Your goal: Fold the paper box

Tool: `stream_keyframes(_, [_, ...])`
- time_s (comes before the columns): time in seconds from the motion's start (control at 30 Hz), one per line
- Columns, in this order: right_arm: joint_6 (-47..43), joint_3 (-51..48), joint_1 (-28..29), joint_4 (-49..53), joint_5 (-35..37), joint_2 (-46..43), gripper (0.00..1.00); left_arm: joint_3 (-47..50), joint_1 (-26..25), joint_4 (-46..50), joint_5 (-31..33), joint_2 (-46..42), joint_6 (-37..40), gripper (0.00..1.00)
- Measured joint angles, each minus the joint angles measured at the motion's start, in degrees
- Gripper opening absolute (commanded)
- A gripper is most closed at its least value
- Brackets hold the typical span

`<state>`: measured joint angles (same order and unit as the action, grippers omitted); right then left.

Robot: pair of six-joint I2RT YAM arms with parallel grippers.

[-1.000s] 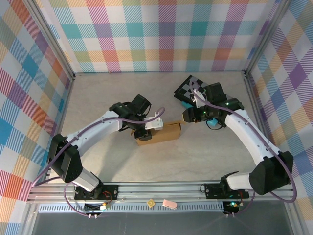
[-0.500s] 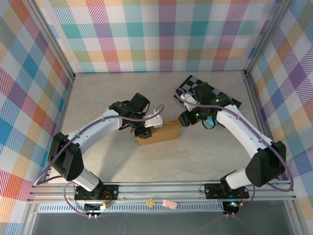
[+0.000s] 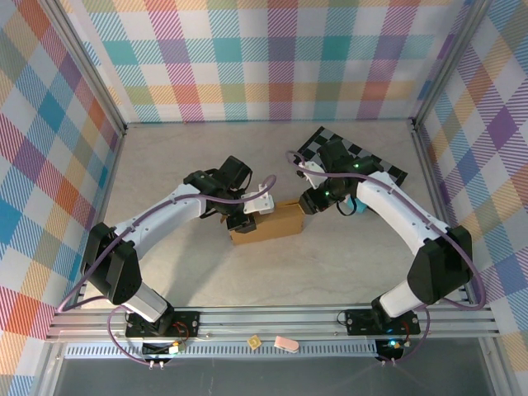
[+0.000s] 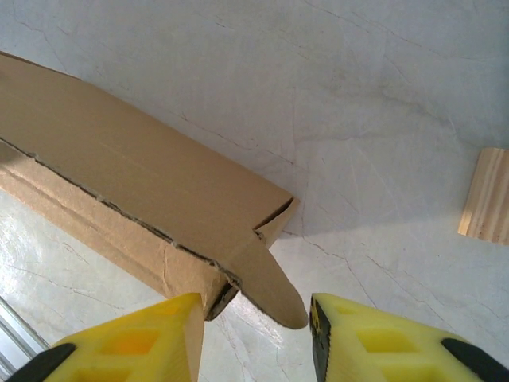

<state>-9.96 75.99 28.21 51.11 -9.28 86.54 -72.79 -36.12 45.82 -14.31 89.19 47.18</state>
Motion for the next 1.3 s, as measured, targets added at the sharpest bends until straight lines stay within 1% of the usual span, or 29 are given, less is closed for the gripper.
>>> stream_keyframes(0.2, [0.02,1.11,0.15,0.24,0.85,0.02,0.34,0.33,0.07,-0.59,-0.15,0.00,-0.04,0.43])
stream_keyframes(0.37, [0.02,2.84,0.52,0.46,1.33,0.09,0.25,0.33,0.07,-0.61,-0.17,0.00,-0.22,0.44])
stream_keyframes(0.47, [0.04,3.80,0.76,0.66,1.29,0.59,0.23,0.33,0.09,-0.61,-0.17,0.00,-0.26,0.44])
stream_keyframes(0.53, [0.02,4.02,1.03,0.81,1.31,1.14,0.24,0.33,0.17,-0.70,-0.20,0.00,-0.42,0.44])
stream_keyframes(0.63, [0.07,4.02,1.29,1.25,1.33,1.79,0.33,0.33,0.26,-0.81,-0.17,0.02,-0.68,0.44])
stream_keyframes(0.7, [0.00,4.00,1.38,1.44,1.44,1.92,0.35,0.33,0.28,-0.83,-0.17,0.02,-0.70,0.44])
stream_keyframes(0.77, [0.04,4.00,1.40,1.51,1.62,1.92,0.35,0.33,0.28,-0.81,-0.17,0.02,-0.85,0.44])
stream_keyframes(0.93, [0.04,4.00,1.40,1.51,2.21,1.92,0.28,0.33,0.28,-0.92,-0.20,0.13,-0.90,0.44])
stream_keyframes(1.3, [0.07,4.00,1.40,1.68,2.89,3.04,0.20,0.33,0.28,-0.96,-0.17,0.35,-1.07,0.44])
